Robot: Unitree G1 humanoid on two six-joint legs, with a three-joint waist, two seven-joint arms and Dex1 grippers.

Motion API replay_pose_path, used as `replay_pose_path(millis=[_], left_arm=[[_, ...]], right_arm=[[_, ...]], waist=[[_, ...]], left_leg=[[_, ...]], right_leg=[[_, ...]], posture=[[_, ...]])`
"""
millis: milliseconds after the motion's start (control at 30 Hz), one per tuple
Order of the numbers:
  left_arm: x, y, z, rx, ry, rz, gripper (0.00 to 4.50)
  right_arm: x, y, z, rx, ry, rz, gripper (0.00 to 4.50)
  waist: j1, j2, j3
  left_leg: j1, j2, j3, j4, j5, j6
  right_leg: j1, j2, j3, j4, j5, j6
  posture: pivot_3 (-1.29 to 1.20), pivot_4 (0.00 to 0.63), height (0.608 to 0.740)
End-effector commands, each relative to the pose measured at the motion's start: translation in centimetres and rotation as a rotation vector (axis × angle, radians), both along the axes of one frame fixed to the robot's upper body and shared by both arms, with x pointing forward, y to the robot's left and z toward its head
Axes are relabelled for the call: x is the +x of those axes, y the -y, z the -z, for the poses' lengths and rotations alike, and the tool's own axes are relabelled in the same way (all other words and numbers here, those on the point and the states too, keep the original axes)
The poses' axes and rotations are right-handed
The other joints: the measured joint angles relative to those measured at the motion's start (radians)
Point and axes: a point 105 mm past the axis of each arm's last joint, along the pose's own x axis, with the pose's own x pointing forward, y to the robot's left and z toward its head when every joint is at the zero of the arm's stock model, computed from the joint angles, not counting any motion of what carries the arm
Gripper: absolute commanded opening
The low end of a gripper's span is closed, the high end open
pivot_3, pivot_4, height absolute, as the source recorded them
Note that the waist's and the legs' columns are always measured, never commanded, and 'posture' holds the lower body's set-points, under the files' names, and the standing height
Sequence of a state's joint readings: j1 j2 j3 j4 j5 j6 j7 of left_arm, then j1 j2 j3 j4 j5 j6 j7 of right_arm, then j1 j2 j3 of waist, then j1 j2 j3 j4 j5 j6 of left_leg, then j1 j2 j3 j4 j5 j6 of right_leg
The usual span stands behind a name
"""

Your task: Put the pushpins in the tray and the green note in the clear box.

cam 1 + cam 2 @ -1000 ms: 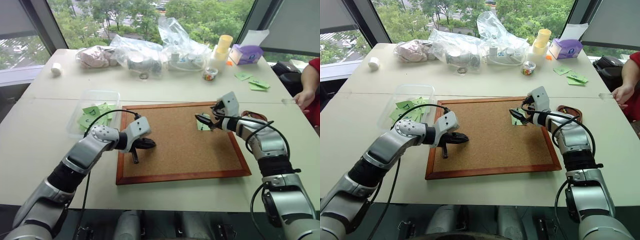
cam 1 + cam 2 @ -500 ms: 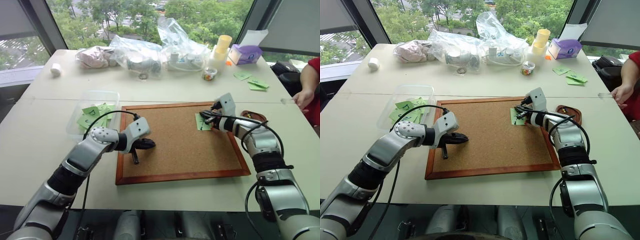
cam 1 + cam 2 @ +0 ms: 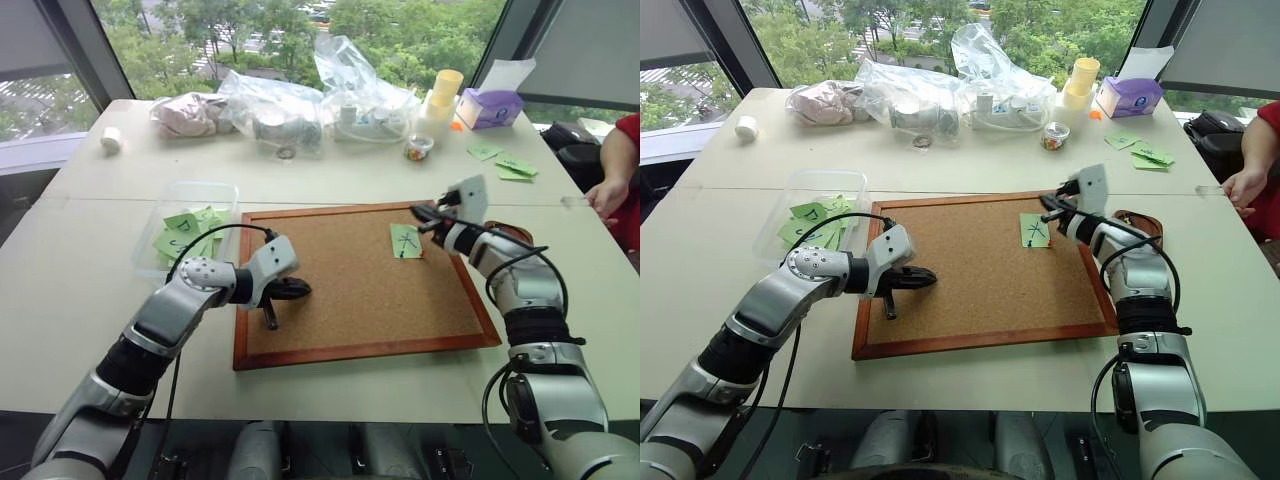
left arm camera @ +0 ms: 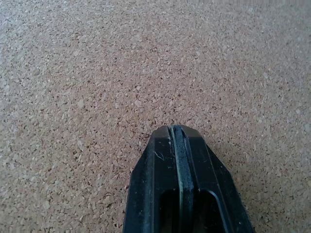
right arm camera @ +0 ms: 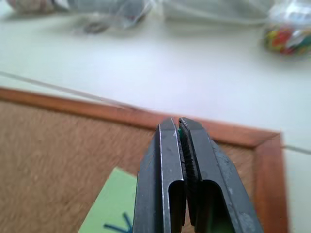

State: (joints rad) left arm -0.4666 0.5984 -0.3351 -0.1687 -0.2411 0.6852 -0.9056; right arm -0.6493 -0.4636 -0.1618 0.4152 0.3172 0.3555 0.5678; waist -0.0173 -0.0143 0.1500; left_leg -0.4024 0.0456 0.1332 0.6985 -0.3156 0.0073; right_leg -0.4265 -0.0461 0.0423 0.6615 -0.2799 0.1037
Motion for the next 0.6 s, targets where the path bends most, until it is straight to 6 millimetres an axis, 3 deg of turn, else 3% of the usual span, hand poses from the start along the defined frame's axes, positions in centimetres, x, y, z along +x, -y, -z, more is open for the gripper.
replay_pose_path(millis=[33,133,300,367,433,600], left_arm=[[-1.5,0.1,2.6,0.023,-0.126,0.023,0.00],[-1.5,0.3,2.1,0.016,-0.108,0.039,0.00],[-1.4,0.0,1.9,0.039,-0.069,0.053,0.00],[-0.8,-0.5,1.7,0.066,-0.031,0.049,0.00],[-0.1,-0.8,1.4,0.085,0.008,0.048,0.00],[0.5,-0.9,0.4,0.091,0.050,0.057,0.00]], right_arm=[[-0.2,0.0,-1.8,0.012,0.066,0.003,0.03],[-0.5,1.1,-2.0,0.005,0.081,0.057,0.03],[-0.8,5.5,-2.9,-0.020,0.110,0.253,0.03],[-1.5,9.3,-2.0,-0.100,0.055,0.394,0.03],[-2.4,11.5,-1.0,-0.154,-0.007,0.469,0.03],[-3.2,12.3,0.4,-0.174,-0.081,0.496,0.03]], waist=[[-0.001,0.001,0.000],[0.000,0.001,0.000],[0.002,0.001,0.000],[0.001,0.001,0.000],[0.003,0.001,0.000],[-0.006,0.005,-0.002]], left_leg=[[0.000,0.000,0.000,0.000,0.000,0.000],[0.000,0.000,0.000,0.000,0.000,0.000],[0.000,0.000,0.000,0.000,0.000,0.000],[0.000,0.000,0.000,0.000,0.000,0.000],[0.000,0.000,0.000,0.000,0.000,0.000],[0.002,0.000,0.002,0.000,0.000,0.000]], right_leg=[[0.000,0.000,0.000,0.000,0.000,0.000],[0.000,0.000,0.000,0.000,0.000,0.000],[0.000,0.000,0.000,0.000,0.000,0.000],[0.000,0.000,0.000,0.000,0.000,0.000],[0.000,0.000,0.000,0.000,0.000,0.000],[0.000,0.000,0.001,0.000,0.000,0.000]], posture=[[0.00,0.150,0.735],[0.00,0.150,0.735],[0.00,0.150,0.735],[0.00,0.150,0.735],[0.00,0.150,0.735],[0.00,0.150,0.735]])
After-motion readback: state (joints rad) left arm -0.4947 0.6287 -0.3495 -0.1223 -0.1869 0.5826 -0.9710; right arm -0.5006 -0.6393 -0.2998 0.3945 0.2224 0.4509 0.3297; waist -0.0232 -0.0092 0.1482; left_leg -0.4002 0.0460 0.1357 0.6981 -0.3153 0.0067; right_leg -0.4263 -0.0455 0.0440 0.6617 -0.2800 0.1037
